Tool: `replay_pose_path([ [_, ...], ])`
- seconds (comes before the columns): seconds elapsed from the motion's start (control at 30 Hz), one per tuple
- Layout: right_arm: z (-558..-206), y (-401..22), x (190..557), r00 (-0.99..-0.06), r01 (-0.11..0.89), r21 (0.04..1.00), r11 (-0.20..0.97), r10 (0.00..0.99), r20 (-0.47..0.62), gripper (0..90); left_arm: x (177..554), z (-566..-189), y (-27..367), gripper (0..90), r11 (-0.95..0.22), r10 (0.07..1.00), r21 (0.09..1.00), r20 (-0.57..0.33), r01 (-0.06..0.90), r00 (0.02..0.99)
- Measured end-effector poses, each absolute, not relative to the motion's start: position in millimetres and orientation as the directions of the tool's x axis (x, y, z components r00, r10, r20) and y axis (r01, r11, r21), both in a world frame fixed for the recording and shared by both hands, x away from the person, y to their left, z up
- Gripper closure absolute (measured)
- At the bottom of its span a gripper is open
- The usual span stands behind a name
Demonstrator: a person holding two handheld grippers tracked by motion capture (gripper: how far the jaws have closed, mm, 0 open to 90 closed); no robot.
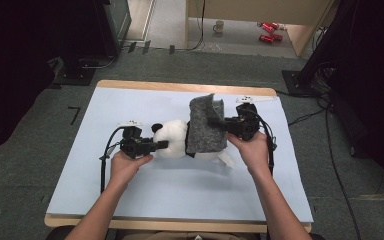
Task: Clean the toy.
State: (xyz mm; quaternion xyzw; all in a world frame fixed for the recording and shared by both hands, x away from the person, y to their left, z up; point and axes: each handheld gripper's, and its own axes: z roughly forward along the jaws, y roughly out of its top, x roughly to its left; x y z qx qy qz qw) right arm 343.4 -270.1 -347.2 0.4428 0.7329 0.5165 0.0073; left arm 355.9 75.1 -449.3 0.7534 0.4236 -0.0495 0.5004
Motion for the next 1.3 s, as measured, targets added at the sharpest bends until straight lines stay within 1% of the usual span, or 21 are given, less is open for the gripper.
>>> replay_pose_path([
  [0.2,-339.4,-235.6,344.5,-0.666,0.619,0.770,0.152,0.621,0.413,81.3,351.3,-447.5,73.3,56.0,-0.145,0.594,0.717,-0.488,0.681,0.640],
  [0.47,-357.2,-186.4,356.4,-0.693,0.636,0.734,0.239,0.596,0.406,81.2,349.0,-447.6,73.0,56.0,-0.140,0.599,0.718,-0.487,0.682,0.636],
  [0.6,-363.3,-171.5,361.5,-0.699,0.632,0.727,0.269,0.602,0.385,81.0,349.3,-447.8,73.8,55.9,-0.140,0.601,0.713,-0.490,0.687,0.631],
  [0.67,-365.4,-168.4,363.0,-0.703,0.623,0.727,0.288,0.615,0.359,79.3,350.2,-448.5,74.7,55.9,-0.140,0.601,0.709,-0.494,0.691,0.628],
  [0.73,-365.8,-168.1,362.7,-0.707,0.609,0.735,0.299,0.625,0.331,73.4,350.7,-448.8,74.9,55.9,-0.136,0.599,0.707,-0.499,0.694,0.626],
  [0.83,-363.0,-171.4,359.4,-0.707,0.575,0.757,0.312,0.655,0.267,57.4,350.6,-448.9,75.0,55.9,-0.137,0.598,0.709,-0.497,0.692,0.628],
  [0.87,-361.8,-173.3,357.6,-0.699,0.559,0.766,0.318,0.677,0.229,51.1,350.5,-448.9,74.9,55.9,-0.137,0.599,0.709,-0.497,0.692,0.628],
  [0.9,-361.6,-174.6,357.0,-0.696,0.545,0.774,0.323,0.689,0.202,48.7,350.3,-448.8,74.6,55.9,-0.135,0.599,0.709,-0.498,0.692,0.627],
  [0.93,-361.9,-176.9,356.6,-0.685,0.535,0.778,0.329,0.708,0.172,44.4,350.3,-448.8,74.7,55.9,-0.139,0.599,0.710,-0.495,0.691,0.629],
  [1.0,-365.2,-179.8,358.9,-0.670,0.544,0.777,0.316,0.721,0.177,38.4,350.2,-448.6,74.5,55.9,-0.142,0.600,0.711,-0.491,0.688,0.631],
  [1.07,-371.8,-181.3,364.0,-0.672,0.585,0.757,0.290,0.697,0.253,38.2,349.8,-448.5,73.9,55.9,-0.142,0.602,0.712,-0.489,0.687,0.631],
  [1.17,-377.3,-176.7,367.3,-0.678,0.602,0.744,0.290,0.677,0.285,37.4,349.4,-448.0,72.9,55.9,-0.138,0.609,0.709,-0.490,0.692,0.623],
  [1.2,-377.6,-174.8,367.5,-0.688,0.594,0.748,0.298,0.671,0.279,39.1,349.4,-448.0,72.9,55.9,-0.137,0.610,0.708,-0.490,0.692,0.623],
  [1.23,-377.6,-172.8,367.7,-0.698,0.589,0.748,0.307,0.660,0.278,43.9,349.4,-447.7,72.7,55.9,-0.141,0.613,0.708,-0.487,0.692,0.623],
  [1.3,-378.6,-168.5,368.3,-0.709,0.589,0.744,0.316,0.643,0.289,50.7,349.2,-447.6,72.5,56.0,-0.147,0.619,0.704,-0.482,0.694,0.620],
])
